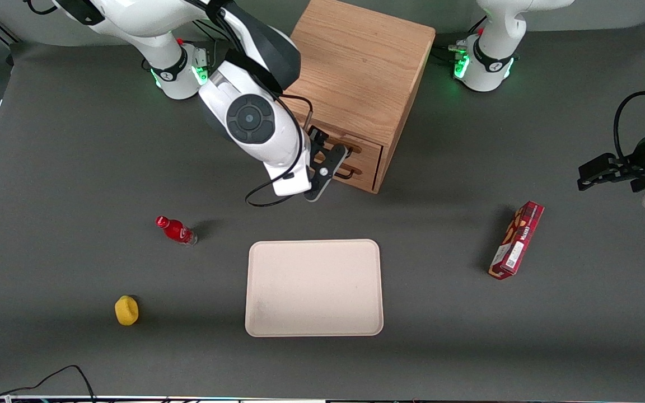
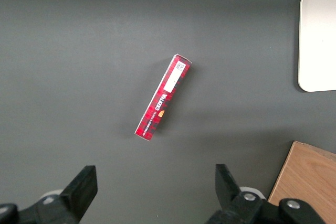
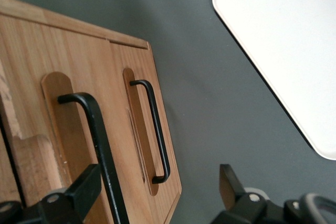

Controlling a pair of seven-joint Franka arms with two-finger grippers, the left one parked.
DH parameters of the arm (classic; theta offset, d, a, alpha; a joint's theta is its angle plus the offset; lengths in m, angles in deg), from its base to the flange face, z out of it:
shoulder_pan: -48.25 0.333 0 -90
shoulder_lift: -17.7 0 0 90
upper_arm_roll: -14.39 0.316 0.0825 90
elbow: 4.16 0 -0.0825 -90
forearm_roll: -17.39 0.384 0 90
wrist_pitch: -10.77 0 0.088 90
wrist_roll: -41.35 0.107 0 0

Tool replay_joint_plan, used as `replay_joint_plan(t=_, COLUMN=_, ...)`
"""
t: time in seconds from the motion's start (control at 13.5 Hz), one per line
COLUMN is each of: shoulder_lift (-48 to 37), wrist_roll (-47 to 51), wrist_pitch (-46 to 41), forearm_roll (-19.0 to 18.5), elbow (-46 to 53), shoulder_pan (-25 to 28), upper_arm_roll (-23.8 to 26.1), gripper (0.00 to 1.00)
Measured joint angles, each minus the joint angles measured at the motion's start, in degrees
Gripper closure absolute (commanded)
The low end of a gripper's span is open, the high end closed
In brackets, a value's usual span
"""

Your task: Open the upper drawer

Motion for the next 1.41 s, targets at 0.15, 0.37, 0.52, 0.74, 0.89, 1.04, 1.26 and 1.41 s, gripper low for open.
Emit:
replay_joint_plan(t=0.15, shoulder_lift=0.0, wrist_roll=0.0, wrist_pitch=0.0, forearm_roll=-1.2, elbow=-1.1, shoulder_pan=0.0, upper_arm_roll=1.2, gripper=0.00)
replay_joint_plan(t=0.37, shoulder_lift=-0.1, wrist_roll=0.0, wrist_pitch=0.0, forearm_roll=-1.5, elbow=-1.8, shoulder_pan=-0.2, upper_arm_roll=1.8, gripper=0.00)
replay_joint_plan(t=0.52, shoulder_lift=-0.5, wrist_roll=-0.4, wrist_pitch=0.0, forearm_roll=-1.8, elbow=-2.5, shoulder_pan=-0.6, upper_arm_roll=2.0, gripper=0.00)
replay_joint_plan(t=0.74, shoulder_lift=-0.8, wrist_roll=-1.7, wrist_pitch=0.1, forearm_roll=-2.6, elbow=-3.3, shoulder_pan=-1.4, upper_arm_roll=2.1, gripper=0.00)
replay_joint_plan(t=0.89, shoulder_lift=-0.8, wrist_roll=-2.2, wrist_pitch=0.8, forearm_roll=-2.6, elbow=-3.8, shoulder_pan=-1.9, upper_arm_roll=2.3, gripper=0.00)
replay_joint_plan(t=1.04, shoulder_lift=-0.8, wrist_roll=-2.4, wrist_pitch=1.0, forearm_roll=-2.7, elbow=-4.2, shoulder_pan=-2.5, upper_arm_roll=2.9, gripper=0.00)
replay_joint_plan(t=1.26, shoulder_lift=-1.0, wrist_roll=-2.4, wrist_pitch=1.0, forearm_roll=-2.9, elbow=-4.5, shoulder_pan=-3.3, upper_arm_roll=3.8, gripper=0.00)
replay_joint_plan(t=1.41, shoulder_lift=-1.3, wrist_roll=-3.1, wrist_pitch=1.0, forearm_roll=-2.9, elbow=-4.8, shoulder_pan=-3.5, upper_arm_roll=4.0, gripper=0.00)
